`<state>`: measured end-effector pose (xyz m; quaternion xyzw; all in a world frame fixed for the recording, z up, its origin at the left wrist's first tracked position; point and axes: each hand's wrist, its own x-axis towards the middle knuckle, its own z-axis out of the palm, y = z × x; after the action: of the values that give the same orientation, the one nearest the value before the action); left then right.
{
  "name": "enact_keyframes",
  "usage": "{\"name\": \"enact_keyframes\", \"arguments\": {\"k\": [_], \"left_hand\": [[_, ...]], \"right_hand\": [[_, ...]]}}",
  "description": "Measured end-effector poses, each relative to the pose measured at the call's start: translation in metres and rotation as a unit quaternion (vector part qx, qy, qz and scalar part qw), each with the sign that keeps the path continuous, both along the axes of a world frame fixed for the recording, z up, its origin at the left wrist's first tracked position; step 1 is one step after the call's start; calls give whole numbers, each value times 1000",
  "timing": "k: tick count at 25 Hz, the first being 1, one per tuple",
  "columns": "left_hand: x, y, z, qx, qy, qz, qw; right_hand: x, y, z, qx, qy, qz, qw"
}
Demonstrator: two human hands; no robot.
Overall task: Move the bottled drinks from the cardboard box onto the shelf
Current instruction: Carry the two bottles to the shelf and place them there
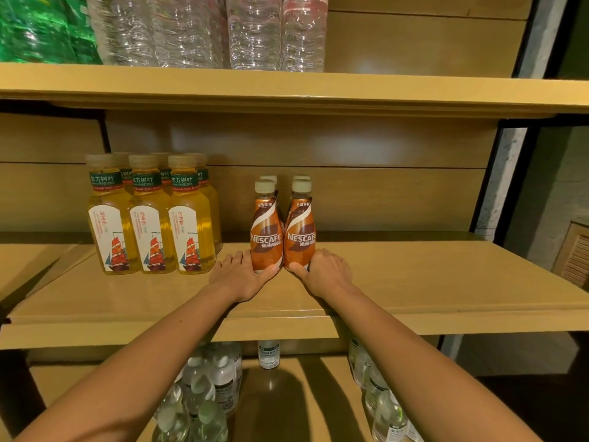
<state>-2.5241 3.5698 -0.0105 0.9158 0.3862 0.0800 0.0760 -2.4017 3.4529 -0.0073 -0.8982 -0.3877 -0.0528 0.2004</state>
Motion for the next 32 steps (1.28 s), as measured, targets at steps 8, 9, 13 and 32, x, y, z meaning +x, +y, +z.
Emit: {"name": "enact_keyframes", "arguments": {"k": [8, 9, 13, 32], "left_hand": [[-19, -18, 15, -28, -70, 4, 997], [-27, -25, 20, -16, -76, 6, 997], [-56, -64, 47, 47, -106, -10, 993], [33, -430, 58, 75, -4, -481, 873]], "right_hand": [[-16, -25, 18, -65, 8, 4, 998], [-19, -33, 24, -60, -5, 8, 998], [-41, -80, 47, -21, -41, 24, 999], [-72, -508, 32, -109, -40, -303, 946]]}}
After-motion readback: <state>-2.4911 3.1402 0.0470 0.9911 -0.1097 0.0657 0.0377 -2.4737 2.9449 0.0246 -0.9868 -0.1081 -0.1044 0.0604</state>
